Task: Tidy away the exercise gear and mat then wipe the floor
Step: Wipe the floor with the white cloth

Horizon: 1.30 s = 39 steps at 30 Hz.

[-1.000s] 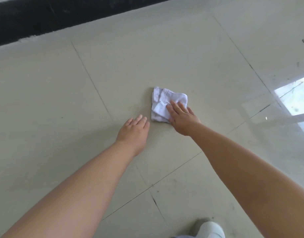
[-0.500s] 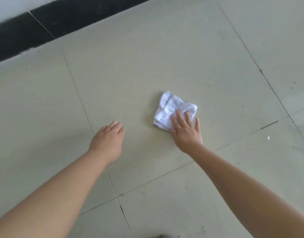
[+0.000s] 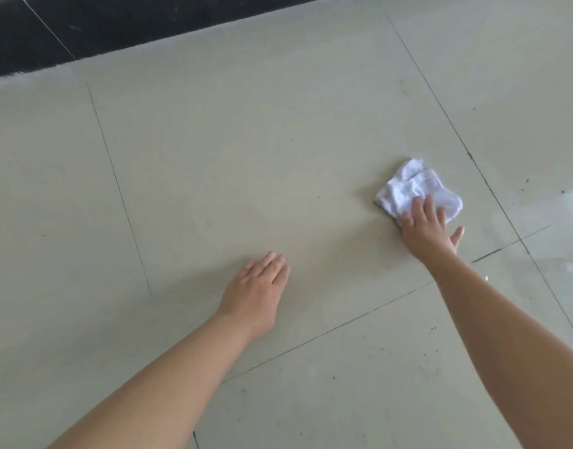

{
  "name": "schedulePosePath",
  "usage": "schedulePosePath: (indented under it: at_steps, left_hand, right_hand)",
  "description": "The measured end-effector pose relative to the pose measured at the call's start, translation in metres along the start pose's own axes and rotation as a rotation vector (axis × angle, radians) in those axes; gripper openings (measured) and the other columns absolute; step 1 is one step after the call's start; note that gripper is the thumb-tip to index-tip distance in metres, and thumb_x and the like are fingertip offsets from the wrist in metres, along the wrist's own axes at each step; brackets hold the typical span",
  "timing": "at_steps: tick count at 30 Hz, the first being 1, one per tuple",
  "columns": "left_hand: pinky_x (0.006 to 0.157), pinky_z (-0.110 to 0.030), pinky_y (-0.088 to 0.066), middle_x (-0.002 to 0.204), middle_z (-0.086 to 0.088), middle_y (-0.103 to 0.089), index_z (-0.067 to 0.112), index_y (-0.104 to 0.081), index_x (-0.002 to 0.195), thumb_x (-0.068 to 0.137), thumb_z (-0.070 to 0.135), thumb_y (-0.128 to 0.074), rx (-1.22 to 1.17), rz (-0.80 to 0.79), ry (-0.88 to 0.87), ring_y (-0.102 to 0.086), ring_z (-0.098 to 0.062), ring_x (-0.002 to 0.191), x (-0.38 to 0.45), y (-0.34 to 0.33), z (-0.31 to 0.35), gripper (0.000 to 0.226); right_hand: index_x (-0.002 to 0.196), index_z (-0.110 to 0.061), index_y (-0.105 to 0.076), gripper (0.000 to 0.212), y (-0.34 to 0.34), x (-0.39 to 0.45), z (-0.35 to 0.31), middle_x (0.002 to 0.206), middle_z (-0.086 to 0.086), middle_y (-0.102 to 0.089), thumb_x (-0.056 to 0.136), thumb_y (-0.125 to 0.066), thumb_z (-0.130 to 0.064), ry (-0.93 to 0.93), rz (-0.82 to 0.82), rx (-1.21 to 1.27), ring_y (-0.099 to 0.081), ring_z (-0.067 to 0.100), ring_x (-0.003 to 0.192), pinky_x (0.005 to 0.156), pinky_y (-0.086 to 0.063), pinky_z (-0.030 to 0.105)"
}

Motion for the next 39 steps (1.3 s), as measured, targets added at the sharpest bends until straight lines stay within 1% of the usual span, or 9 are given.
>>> schedulePosePath:
  at_steps: [3, 6, 11, 15, 20, 22, 24, 29, 39]
  left_hand:
    - [0.096, -0.036, -0.050, 0.126, -0.014, -0.065, 0.002, -0.067, 0.116, 0.074, 0.010, -0.025, 0.031, 0.172, 0.061, -0.060, -0.027, 0.121, 0.004, -0.001, -0.021, 0.061]
    - [0.102, -0.045, -0.044, 0.135, -0.019, -0.056, -0.002, -0.058, 0.127, 0.078, 0.013, -0.029, 0.114, 0.236, 0.114, -0.051, -0.035, 0.128, 0.008, 0.009, -0.056, 0.059]
    - [0.073, -0.052, -0.056, 0.104, -0.027, -0.071, -0.012, -0.069, 0.102, 0.077, 0.015, -0.034, 0.120, 0.229, 0.231, -0.069, -0.044, 0.095, -0.010, 0.013, -0.120, 0.051]
    - [0.075, -0.046, -0.057, 0.103, -0.023, -0.073, -0.010, -0.071, 0.099, 0.072, 0.011, -0.032, 0.113, 0.238, 0.175, -0.069, -0.040, 0.099, -0.038, -0.005, -0.141, 0.052]
    - [0.089, -0.037, -0.031, 0.112, -0.016, -0.071, 0.006, -0.048, 0.116, 0.070, 0.007, -0.032, -0.026, 0.450, -0.048, -0.042, -0.025, 0.114, -0.039, -0.029, -0.100, 0.048]
    - [0.092, -0.037, -0.031, 0.116, -0.017, -0.070, 0.007, -0.045, 0.117, 0.071, 0.008, -0.032, -0.062, 0.491, -0.070, -0.041, -0.025, 0.115, -0.028, -0.027, -0.078, 0.048]
    - [0.092, -0.036, -0.031, 0.115, -0.017, -0.070, 0.005, -0.057, 0.115, 0.069, 0.007, -0.033, -0.059, 0.536, -0.107, -0.046, -0.027, 0.117, -0.013, -0.022, -0.058, 0.051]
    - [0.075, -0.043, -0.058, 0.107, -0.021, -0.072, -0.004, -0.073, 0.098, 0.067, 0.009, -0.031, -0.027, 0.496, -0.067, -0.071, -0.038, 0.097, 0.018, -0.006, -0.038, 0.054]
    - [0.083, -0.048, -0.050, 0.097, -0.037, -0.068, -0.025, -0.066, 0.091, 0.068, 0.005, -0.026, 0.018, 0.334, 0.172, -0.067, -0.052, 0.089, -0.044, -0.010, -0.137, 0.055]
  right_hand:
    - [0.150, -0.018, -0.008, 0.054, 0.002, 0.017, -0.021, 0.159, 0.004, -0.002, 0.100, -0.021, -0.037, -0.024, 0.055, 0.040, 0.001, 0.025, 0.147, 0.115, 0.002, 0.055]
    - [0.149, -0.022, -0.011, 0.052, -0.015, 0.008, -0.087, 0.160, -0.001, 0.002, 0.101, -0.022, -0.037, 0.196, 0.066, 0.026, 0.003, 0.021, 0.147, 0.116, 0.003, 0.051]
    - [0.149, -0.026, -0.014, 0.049, -0.075, -0.061, -0.206, 0.160, -0.007, 0.001, 0.101, -0.020, -0.035, 0.638, -0.062, -0.051, 0.006, 0.016, 0.147, 0.116, 0.009, 0.049]
    - [0.149, -0.025, -0.013, 0.050, -0.113, -0.119, -0.197, 0.159, -0.011, 0.002, 0.101, -0.023, -0.030, 0.773, -0.155, -0.084, 0.008, 0.012, 0.147, 0.113, 0.019, 0.046]
    - [0.143, -0.026, -0.035, 0.062, -0.116, -0.141, -0.120, 0.154, -0.010, -0.026, 0.086, -0.012, -0.037, 0.789, -0.131, -0.248, -0.021, 0.020, 0.145, 0.099, 0.020, 0.053]
    - [0.146, -0.029, -0.027, 0.072, -0.103, -0.133, -0.090, 0.155, -0.015, -0.016, 0.080, 0.000, -0.043, 0.704, -0.096, -0.296, -0.007, 0.014, 0.146, 0.103, 0.018, 0.050]
    - [0.149, -0.032, -0.006, 0.077, -0.086, -0.116, -0.060, 0.154, -0.019, 0.010, 0.076, 0.013, -0.048, 0.537, -0.135, -0.305, 0.018, 0.008, 0.141, 0.106, 0.023, 0.045]
    - [0.150, -0.028, -0.003, 0.049, -0.044, -0.064, -0.058, 0.159, -0.010, 0.007, 0.102, -0.014, -0.031, 0.214, -0.100, -0.160, 0.010, 0.015, 0.147, 0.115, 0.012, 0.051]
    - [0.149, -0.024, -0.016, 0.051, -0.120, -0.143, -0.193, 0.159, -0.010, -0.002, 0.100, -0.029, -0.027, 0.685, -0.164, 0.013, 0.009, 0.018, 0.147, 0.112, 0.018, 0.051]
Point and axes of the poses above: each hand's wrist, its own x-axis towards the middle knuckle, its own y-axis out of the back of the hand, z = x × y, the point moved 3 cm from there along x, towards the middle knuckle
